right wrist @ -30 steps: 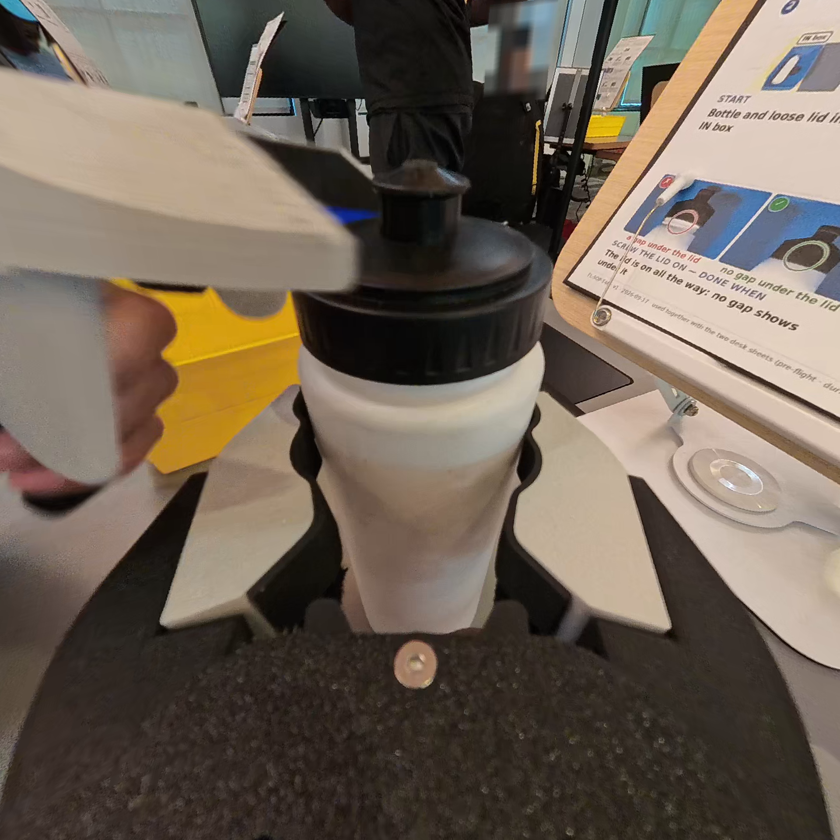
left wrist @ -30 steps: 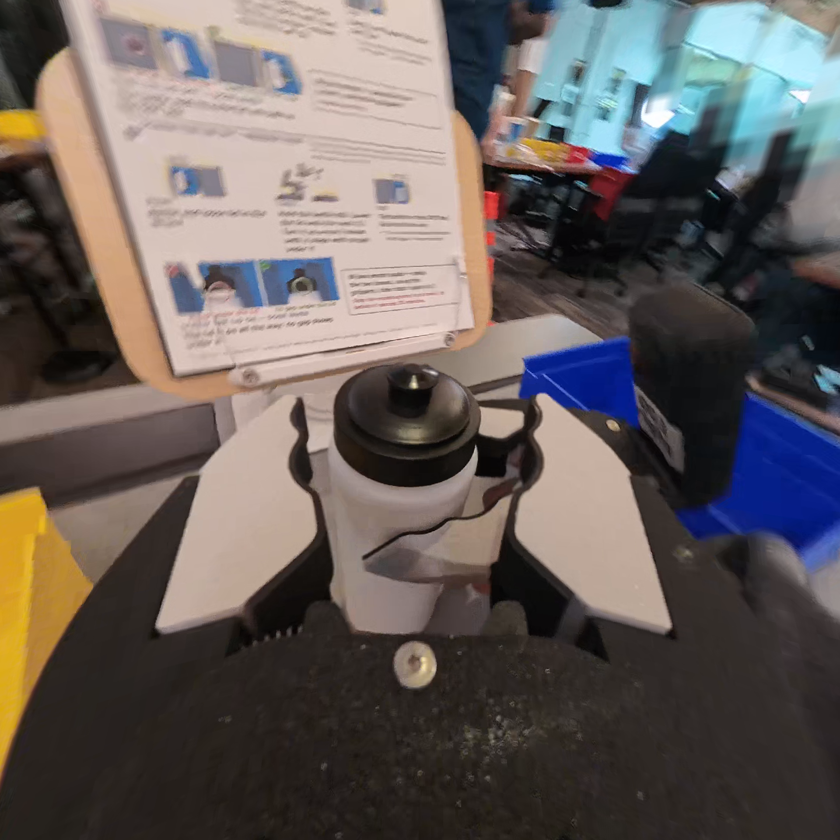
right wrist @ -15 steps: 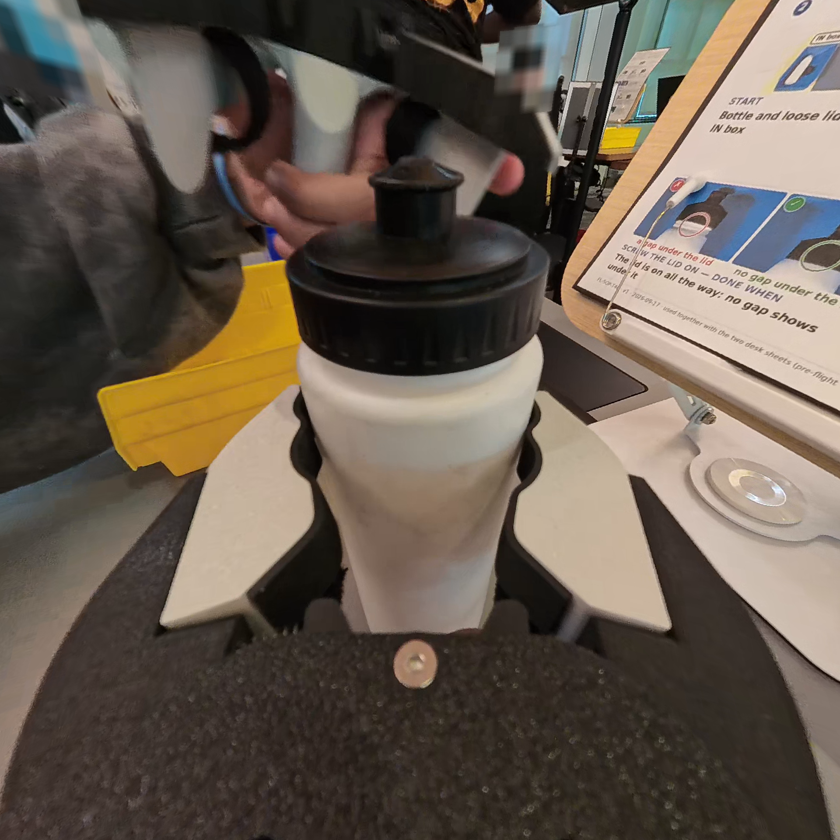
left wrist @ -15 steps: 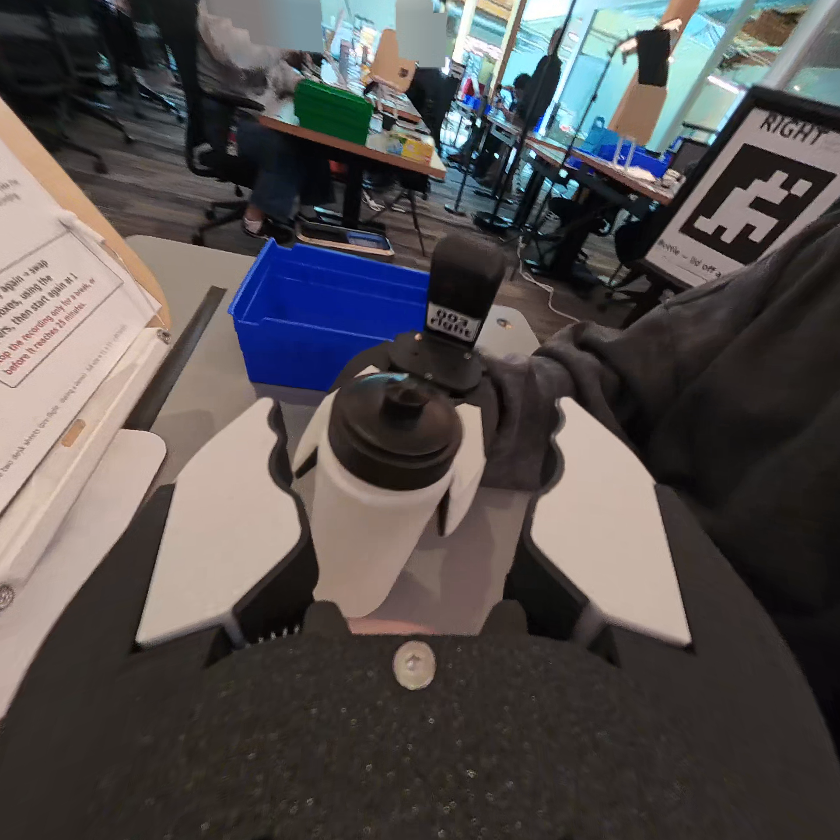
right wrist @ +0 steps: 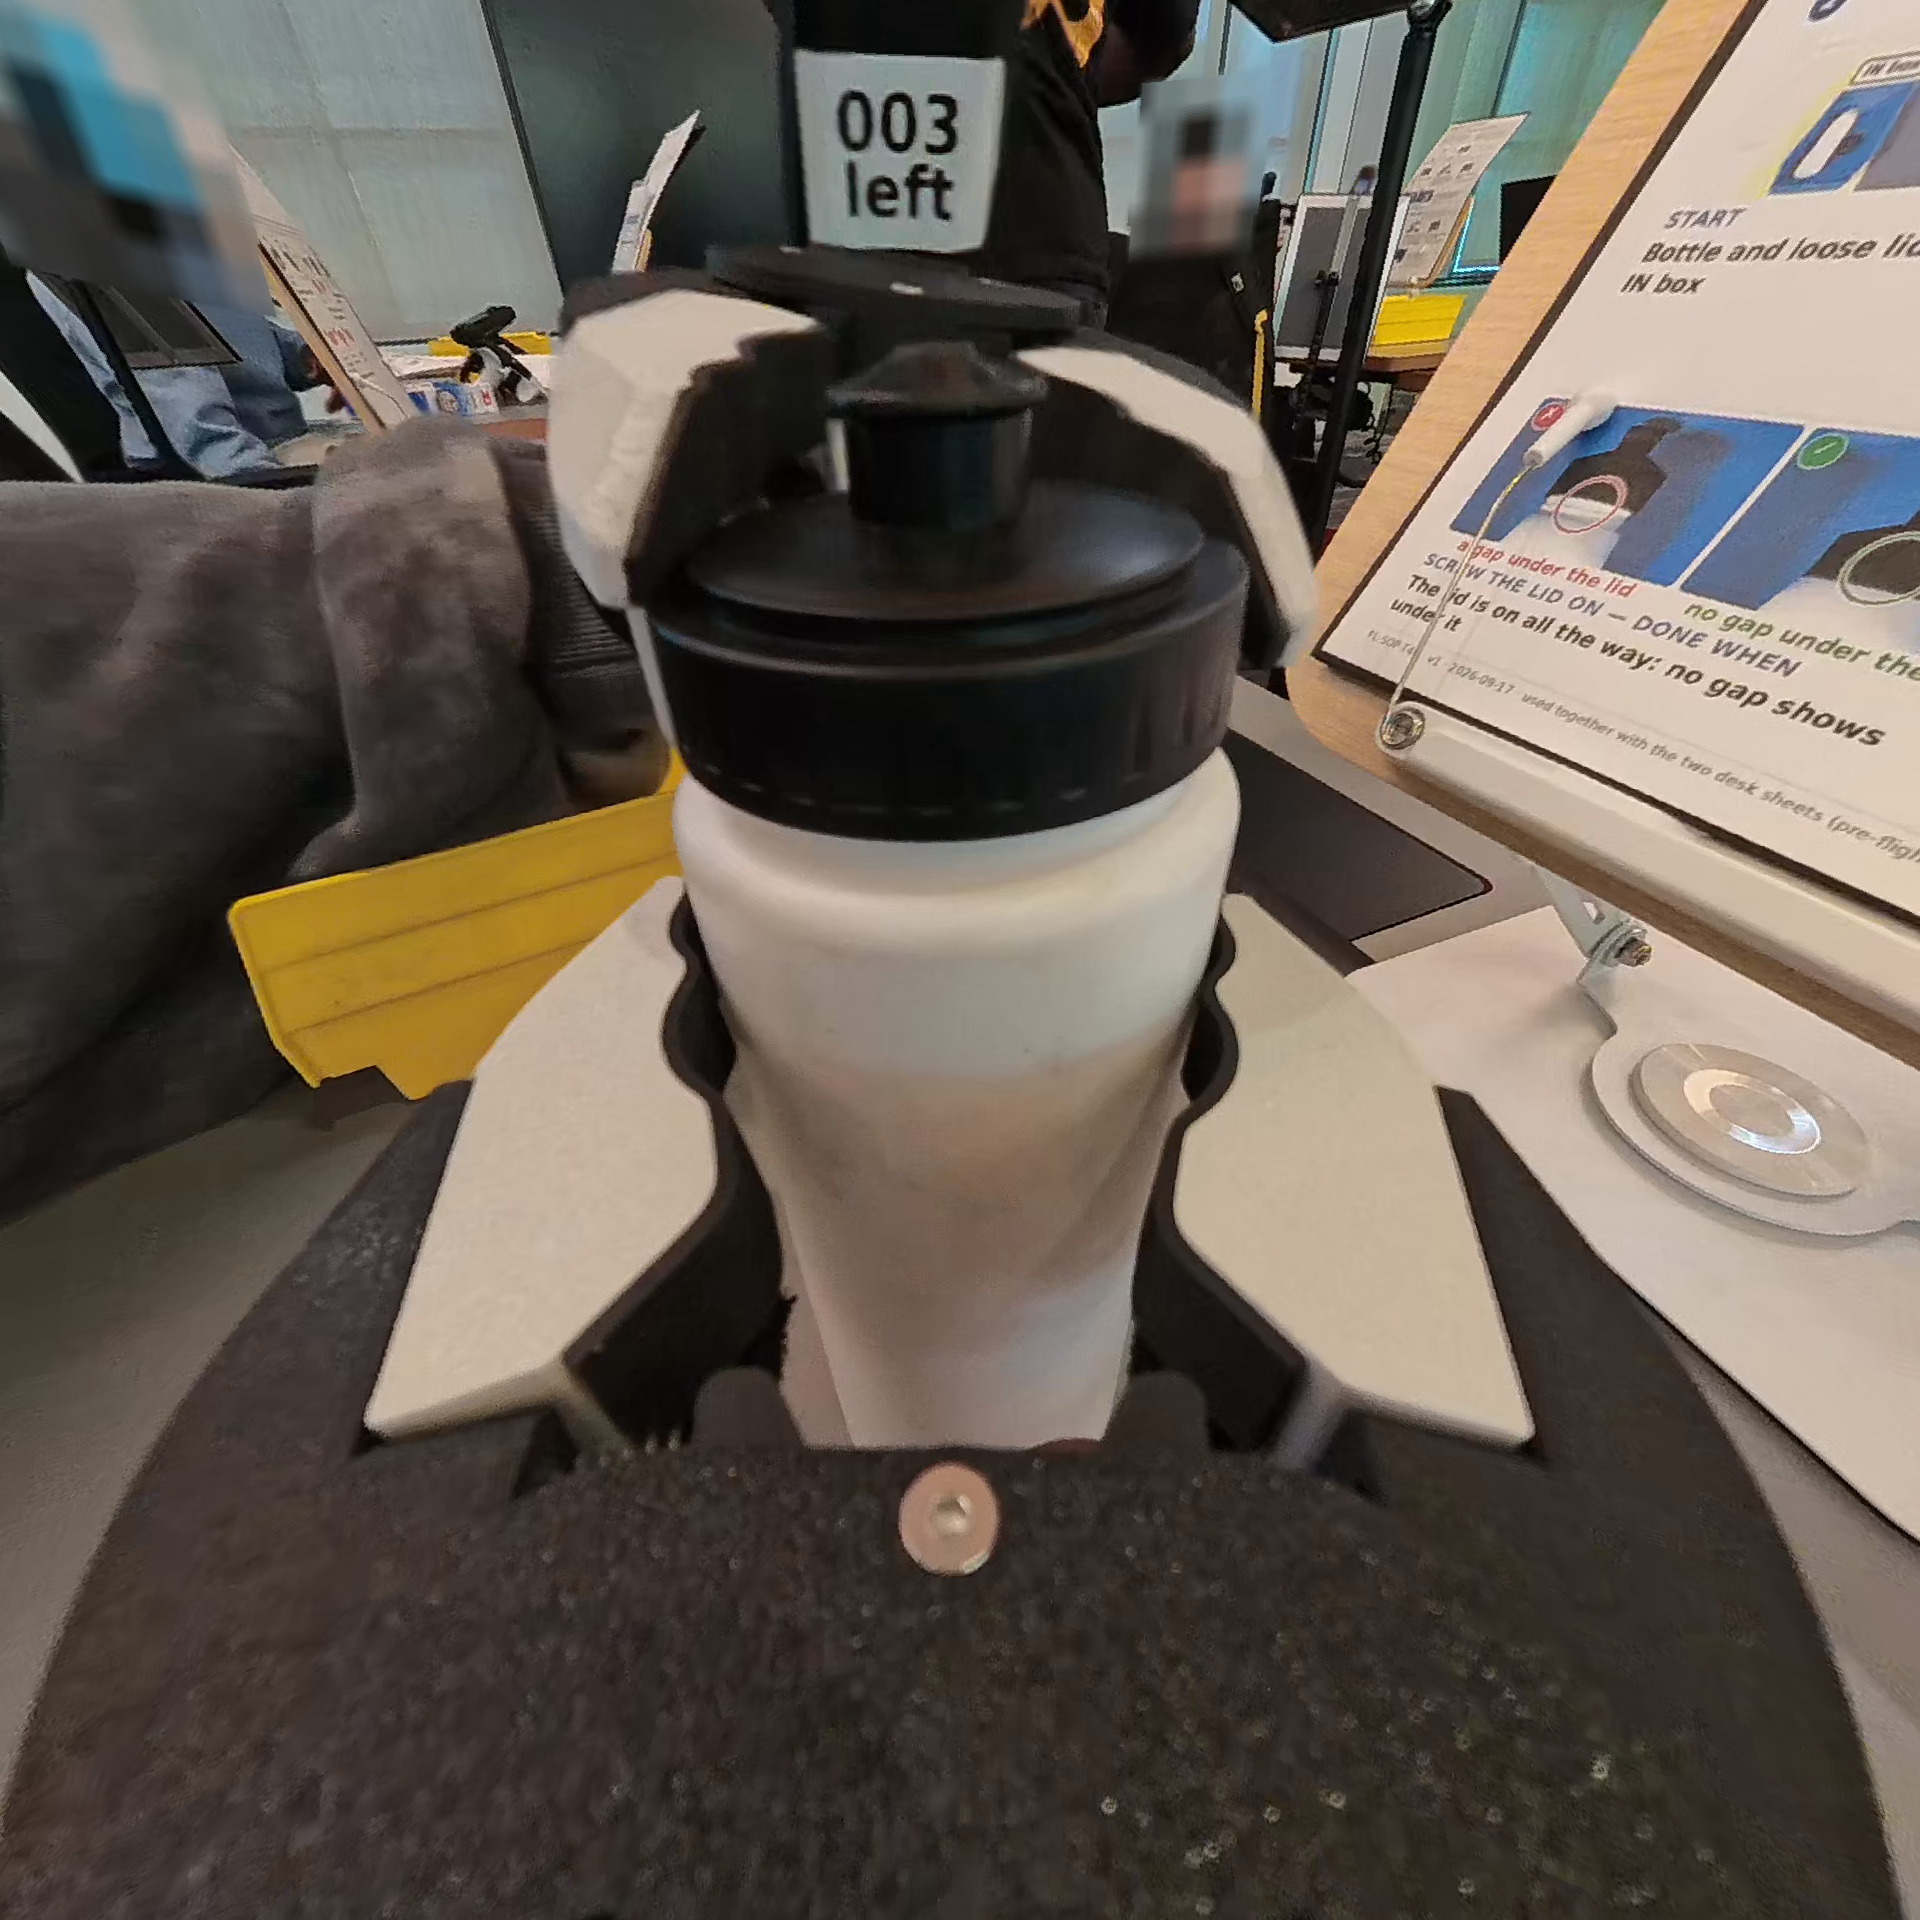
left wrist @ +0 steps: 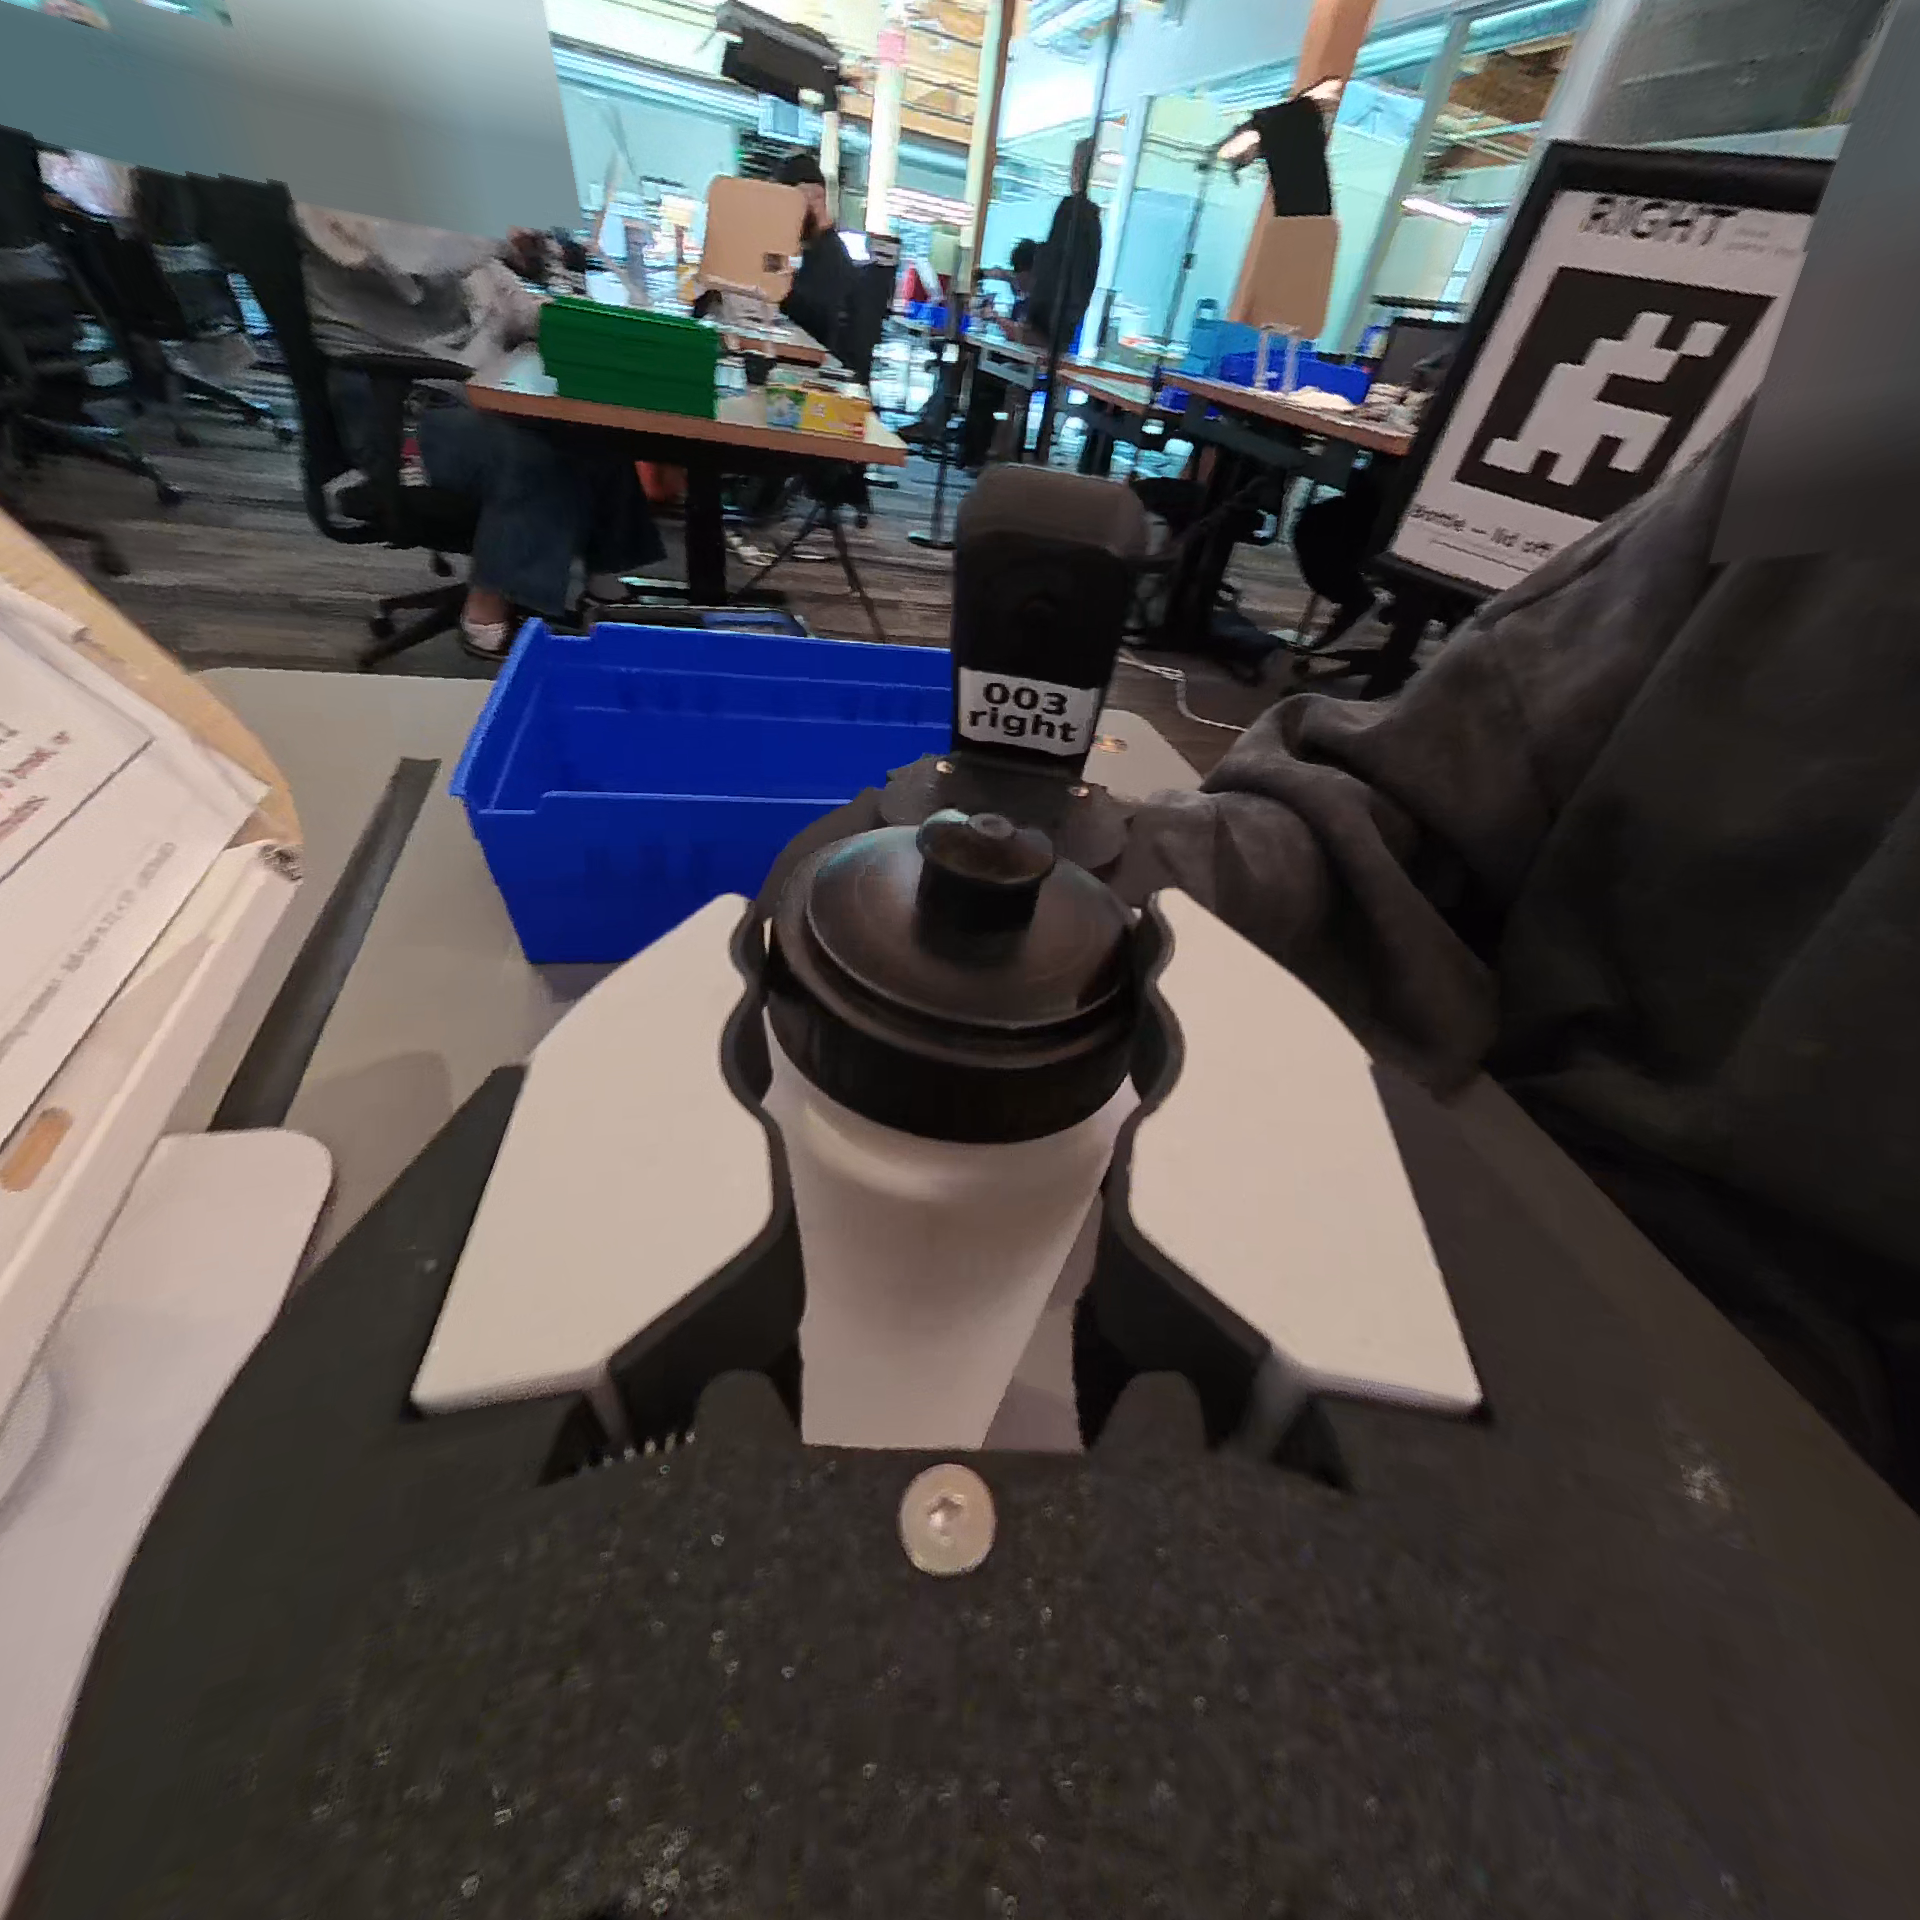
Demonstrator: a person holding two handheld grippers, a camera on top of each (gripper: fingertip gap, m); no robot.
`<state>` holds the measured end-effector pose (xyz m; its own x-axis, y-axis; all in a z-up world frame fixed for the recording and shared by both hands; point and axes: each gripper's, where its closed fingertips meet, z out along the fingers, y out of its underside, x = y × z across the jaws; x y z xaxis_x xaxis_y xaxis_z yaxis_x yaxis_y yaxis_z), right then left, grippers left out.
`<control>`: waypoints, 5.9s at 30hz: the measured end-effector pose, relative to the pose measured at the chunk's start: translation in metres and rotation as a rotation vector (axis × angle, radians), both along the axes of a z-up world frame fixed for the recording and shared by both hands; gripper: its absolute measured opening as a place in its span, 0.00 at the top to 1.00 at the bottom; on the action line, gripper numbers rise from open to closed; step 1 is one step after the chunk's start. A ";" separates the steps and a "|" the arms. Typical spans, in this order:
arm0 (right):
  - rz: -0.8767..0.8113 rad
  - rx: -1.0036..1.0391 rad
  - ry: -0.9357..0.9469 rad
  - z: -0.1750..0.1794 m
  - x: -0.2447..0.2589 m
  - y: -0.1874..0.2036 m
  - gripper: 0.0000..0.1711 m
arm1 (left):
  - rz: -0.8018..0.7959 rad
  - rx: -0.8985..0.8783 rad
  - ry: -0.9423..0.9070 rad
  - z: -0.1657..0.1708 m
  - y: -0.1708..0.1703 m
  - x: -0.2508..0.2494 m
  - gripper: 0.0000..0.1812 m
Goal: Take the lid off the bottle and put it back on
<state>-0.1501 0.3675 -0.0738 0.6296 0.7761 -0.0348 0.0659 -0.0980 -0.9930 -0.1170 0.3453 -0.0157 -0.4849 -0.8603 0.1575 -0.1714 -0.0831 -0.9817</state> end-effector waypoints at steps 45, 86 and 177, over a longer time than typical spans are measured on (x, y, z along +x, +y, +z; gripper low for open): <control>-0.113 -0.008 -0.050 -0.004 -0.001 0.007 0.49 | 0.158 -0.009 0.124 0.009 0.007 -0.014 0.46; -0.186 0.016 -0.050 -0.004 -0.001 0.011 0.49 | 0.752 0.012 0.182 -0.001 -0.006 -0.014 0.43; -0.292 0.288 -0.303 0.171 0.047 -0.081 0.50 | 1.135 0.089 0.202 -0.107 -0.156 -0.075 0.61</control>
<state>-0.1029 0.2870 0.0969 0.7706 0.5171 0.3725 0.3656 0.1200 -0.9230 -0.1923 0.1889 -0.1227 0.6012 -0.7968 0.0610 -0.1969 -0.2217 -0.9550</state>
